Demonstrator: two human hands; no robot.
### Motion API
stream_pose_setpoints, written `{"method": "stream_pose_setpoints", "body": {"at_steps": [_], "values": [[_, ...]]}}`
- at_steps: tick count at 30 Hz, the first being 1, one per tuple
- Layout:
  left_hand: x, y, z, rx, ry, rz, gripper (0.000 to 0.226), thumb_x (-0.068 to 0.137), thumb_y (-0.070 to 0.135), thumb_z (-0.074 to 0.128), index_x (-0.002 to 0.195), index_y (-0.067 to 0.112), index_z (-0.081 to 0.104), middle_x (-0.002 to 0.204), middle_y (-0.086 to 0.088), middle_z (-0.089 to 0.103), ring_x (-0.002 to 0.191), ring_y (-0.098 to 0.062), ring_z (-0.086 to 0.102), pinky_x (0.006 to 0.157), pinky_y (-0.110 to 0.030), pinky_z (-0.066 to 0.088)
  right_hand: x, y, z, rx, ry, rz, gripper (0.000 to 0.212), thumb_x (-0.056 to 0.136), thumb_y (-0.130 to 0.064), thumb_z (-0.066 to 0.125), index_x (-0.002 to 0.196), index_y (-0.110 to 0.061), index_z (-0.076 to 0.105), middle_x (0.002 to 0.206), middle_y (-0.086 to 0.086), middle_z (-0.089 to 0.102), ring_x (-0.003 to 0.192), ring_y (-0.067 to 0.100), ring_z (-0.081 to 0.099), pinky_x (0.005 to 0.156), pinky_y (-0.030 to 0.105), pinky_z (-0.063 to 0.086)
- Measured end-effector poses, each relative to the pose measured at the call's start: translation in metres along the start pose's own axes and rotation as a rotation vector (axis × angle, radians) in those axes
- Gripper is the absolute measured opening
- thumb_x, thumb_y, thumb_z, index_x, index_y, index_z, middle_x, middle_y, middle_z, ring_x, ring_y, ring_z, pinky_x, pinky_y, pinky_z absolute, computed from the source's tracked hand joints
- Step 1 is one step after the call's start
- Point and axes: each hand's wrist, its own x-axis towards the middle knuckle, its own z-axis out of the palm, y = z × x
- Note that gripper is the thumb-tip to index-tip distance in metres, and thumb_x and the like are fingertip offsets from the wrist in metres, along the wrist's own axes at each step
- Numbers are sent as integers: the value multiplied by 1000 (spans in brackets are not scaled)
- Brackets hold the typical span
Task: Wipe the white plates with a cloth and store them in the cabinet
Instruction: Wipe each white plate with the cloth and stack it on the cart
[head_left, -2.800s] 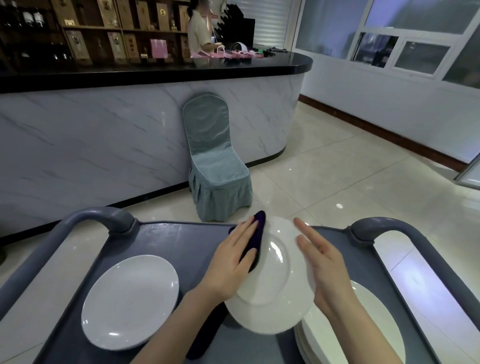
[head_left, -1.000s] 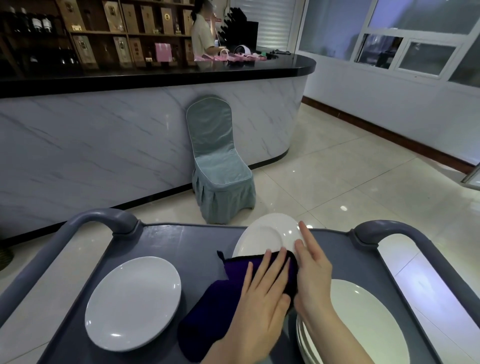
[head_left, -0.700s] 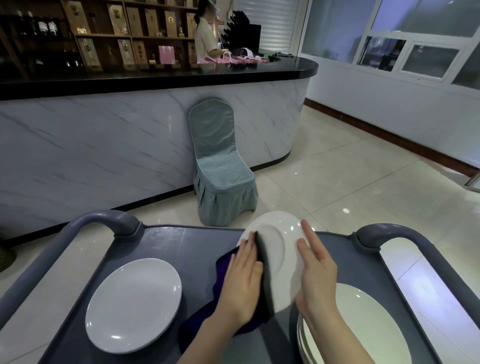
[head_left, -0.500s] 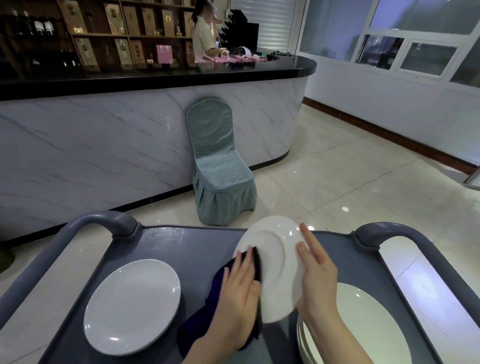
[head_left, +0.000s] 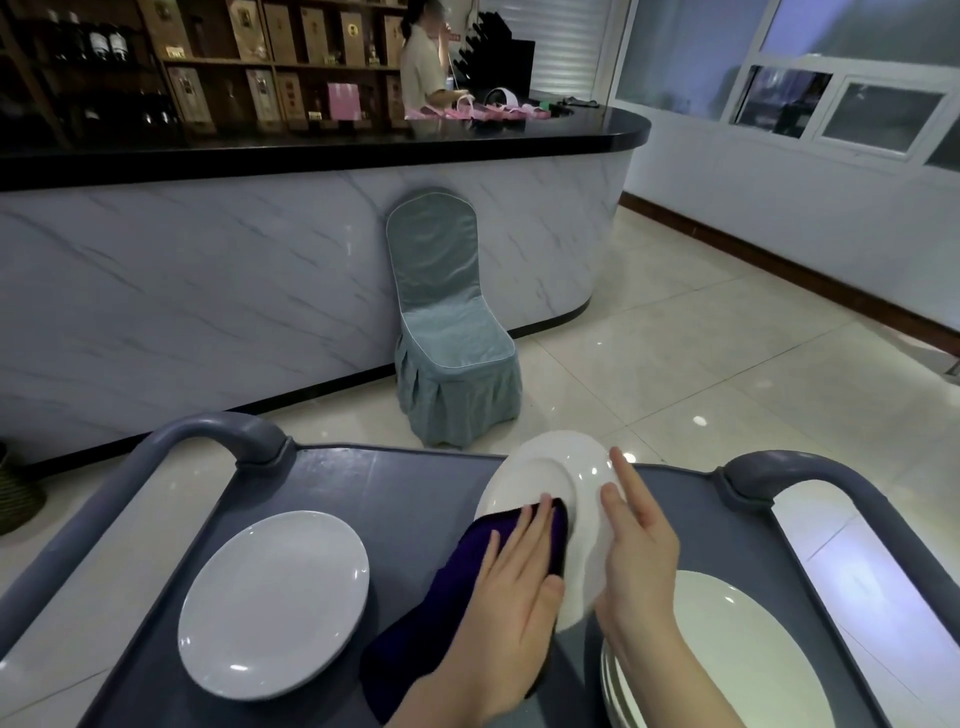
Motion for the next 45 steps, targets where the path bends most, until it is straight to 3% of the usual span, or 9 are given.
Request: {"method": "stream_pose_setpoints", "body": {"at_steps": [11,16,21,23,28,32,37,41,45], "values": [[-1,-16,-4,-140,116,-156,54,106,14,31,148,35,4,154,31,1,146,8,-3,121,-21,-4,1,-12,1,-21,-17,-15,37,98,-12,57,108,-45,71,109,-29,70,101,-8,66,84,19,48],[16,7,-5,-120,49,-18,51,103,32,25,145,44,0,159,26,2,145,9,-1,119,-19,-1,-12,5,-3,20,-35,94,36,99,-7,54,112,-37,69,113,-19,72,104,-2,67,85,20,50],[21,-24,-17,-145,74,-185,57,99,39,25,150,35,0,161,19,6,147,4,4,122,-24,6,-5,-4,-1,-52,-41,-16,38,98,-11,57,115,-43,68,109,-29,69,101,-9,65,85,15,51],[17,-38,-23,-186,15,-254,56,102,36,30,155,31,12,160,15,21,146,1,18,121,-27,16,0,-5,-2,-176,-50,-93,42,99,-14,56,123,-48,62,108,-24,70,99,-6,64,92,20,47],[21,-54,-54,-179,201,-457,31,99,22,54,129,16,61,139,3,55,125,-8,50,104,-15,32,3,-2,-1,-581,-162,-378,53,99,-26,52,142,-54,37,51,-12,49,52,5,50,55,16,40],[26,-34,-89,-762,300,-641,20,101,31,49,112,24,64,107,-4,73,106,-25,68,89,-40,54,-9,6,15,-848,-410,-676,45,103,-24,50,146,-33,45,71,3,67,61,26,61,61,33,42],[14,-29,-121,-1053,429,-692,29,96,37,56,112,16,66,93,-14,74,81,-27,74,61,-39,59,-31,27,41,-1037,-663,-1176,58,76,-8,80,132,-13,63,92,-5,76,74,9,70,61,21,54],[-14,-51,-133,-1032,483,-699,38,89,15,68,126,16,58,107,-15,72,95,-32,71,66,-37,57,-37,51,55,-1041,-921,-1068,57,86,-15,74,140,-22,56,133,-8,65,118,11,64,86,30,58],[-40,-76,-145,-1005,569,-732,41,84,5,63,120,24,62,106,-14,72,91,-34,72,66,-39,58,-38,62,74,-1073,-1079,-573,52,96,-60,38,147,-48,37,150,-21,45,139,-5,33,118,15,12]]}}
